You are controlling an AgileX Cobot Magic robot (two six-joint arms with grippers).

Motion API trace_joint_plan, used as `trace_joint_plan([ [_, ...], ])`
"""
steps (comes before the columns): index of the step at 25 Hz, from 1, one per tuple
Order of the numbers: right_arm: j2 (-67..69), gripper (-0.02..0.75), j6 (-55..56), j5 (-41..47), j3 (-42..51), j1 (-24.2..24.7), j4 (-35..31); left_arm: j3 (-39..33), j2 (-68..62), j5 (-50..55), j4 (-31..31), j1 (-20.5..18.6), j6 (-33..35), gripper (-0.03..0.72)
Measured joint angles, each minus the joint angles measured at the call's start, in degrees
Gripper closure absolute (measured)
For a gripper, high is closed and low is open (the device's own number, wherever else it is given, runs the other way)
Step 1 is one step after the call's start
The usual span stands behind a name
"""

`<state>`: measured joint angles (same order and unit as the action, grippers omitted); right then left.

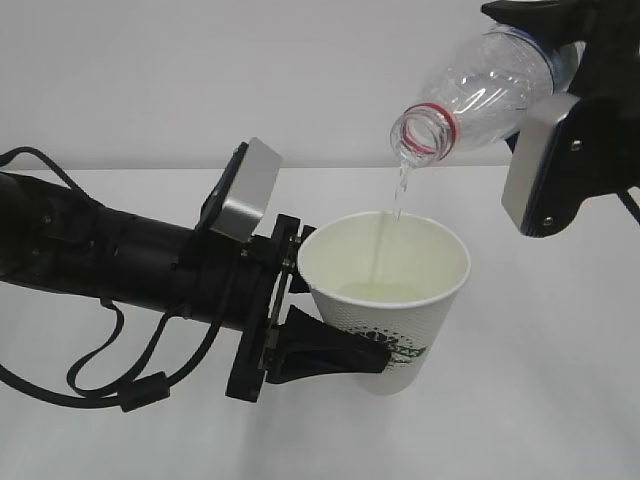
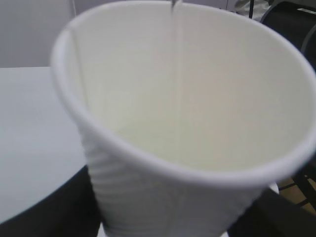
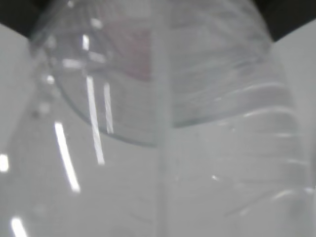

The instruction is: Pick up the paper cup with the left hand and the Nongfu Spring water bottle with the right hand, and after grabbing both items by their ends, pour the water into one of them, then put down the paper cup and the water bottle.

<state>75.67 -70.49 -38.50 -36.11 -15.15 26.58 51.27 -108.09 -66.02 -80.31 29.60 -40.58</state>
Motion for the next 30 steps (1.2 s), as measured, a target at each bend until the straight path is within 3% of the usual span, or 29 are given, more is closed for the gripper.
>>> trace_joint_plan([
  [30,0.0,0.235,-0.9,-1.0,0.0,0.0,-0.1,0.0,0.0,0.1,-2.2,0.0,0.0,0.196],
])
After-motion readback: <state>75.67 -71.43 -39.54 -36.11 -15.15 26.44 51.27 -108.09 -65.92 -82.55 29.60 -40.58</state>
